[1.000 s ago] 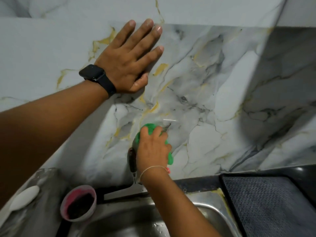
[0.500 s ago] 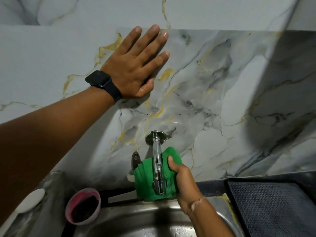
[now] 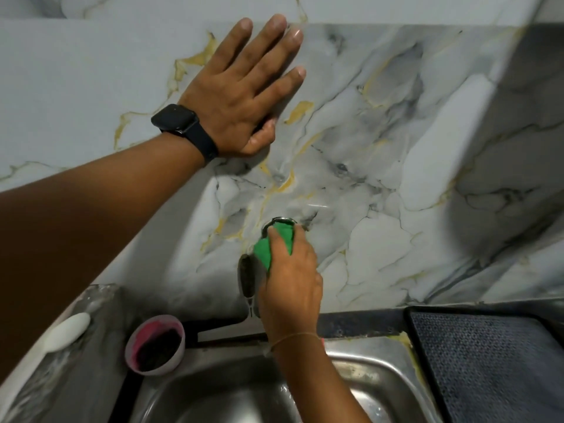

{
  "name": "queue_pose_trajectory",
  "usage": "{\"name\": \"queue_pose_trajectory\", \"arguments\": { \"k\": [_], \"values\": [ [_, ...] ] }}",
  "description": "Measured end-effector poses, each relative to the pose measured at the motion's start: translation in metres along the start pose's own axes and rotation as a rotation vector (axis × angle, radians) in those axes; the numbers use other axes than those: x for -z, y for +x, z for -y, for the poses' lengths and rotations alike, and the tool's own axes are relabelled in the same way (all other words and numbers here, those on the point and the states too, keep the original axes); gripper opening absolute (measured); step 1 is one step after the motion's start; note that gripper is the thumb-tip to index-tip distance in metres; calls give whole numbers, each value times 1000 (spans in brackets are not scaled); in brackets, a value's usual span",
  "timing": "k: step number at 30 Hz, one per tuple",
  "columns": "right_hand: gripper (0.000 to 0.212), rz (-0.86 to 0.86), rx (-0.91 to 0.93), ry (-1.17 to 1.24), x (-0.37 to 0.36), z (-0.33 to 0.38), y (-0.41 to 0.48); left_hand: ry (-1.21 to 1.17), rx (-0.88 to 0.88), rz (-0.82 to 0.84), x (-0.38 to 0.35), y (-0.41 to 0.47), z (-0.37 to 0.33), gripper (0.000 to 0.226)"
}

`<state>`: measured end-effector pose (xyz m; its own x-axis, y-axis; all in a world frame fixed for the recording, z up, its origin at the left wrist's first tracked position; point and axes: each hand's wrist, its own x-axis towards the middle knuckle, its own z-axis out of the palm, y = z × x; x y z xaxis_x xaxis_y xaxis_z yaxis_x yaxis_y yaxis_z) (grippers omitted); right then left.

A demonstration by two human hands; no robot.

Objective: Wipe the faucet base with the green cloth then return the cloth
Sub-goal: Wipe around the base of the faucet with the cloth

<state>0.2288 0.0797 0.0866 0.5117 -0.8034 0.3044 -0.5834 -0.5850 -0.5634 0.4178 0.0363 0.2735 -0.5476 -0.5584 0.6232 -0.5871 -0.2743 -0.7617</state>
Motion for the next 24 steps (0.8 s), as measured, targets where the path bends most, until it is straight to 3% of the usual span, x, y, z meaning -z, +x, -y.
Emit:
{"name": "queue_pose_trajectory", "arguments": {
  "k": [3, 6, 8, 10, 11, 14, 17, 21, 24],
  "values": [
    [64, 0, 172, -88, -2, -13, -26, 3, -1, -4, -1, 0, 0, 68],
    [84, -37, 134, 175, -5, -26, -52, 16, 6, -4, -3, -1, 0, 69],
    [86, -82, -90, 576, -7, -29, -66, 15, 6, -6, -5, -2, 0, 70],
    [56, -104, -495, 1122, -14, -28, -67, 15, 4, -7, -6, -1, 0, 70],
    [40, -68, -675, 1263, -17, -29, -63, 15, 5, -5, -6, -1, 0, 70],
    [36, 159, -915, 1173, -15, -39, -36, 18, 4, -2, -7, -2, 1, 70],
    [28, 353, -840, 1160, 2, -35, 1, 14, 3, 2, -8, -2, 0, 69],
    [38, 215, -718, 931, 0, -10, 38, 10, 5, 15, -9, -2, 1, 69],
    [48, -27, -391, 476, -6, 1, 29, -3, 12, 3, -9, -2, 1, 69]
  ]
}}
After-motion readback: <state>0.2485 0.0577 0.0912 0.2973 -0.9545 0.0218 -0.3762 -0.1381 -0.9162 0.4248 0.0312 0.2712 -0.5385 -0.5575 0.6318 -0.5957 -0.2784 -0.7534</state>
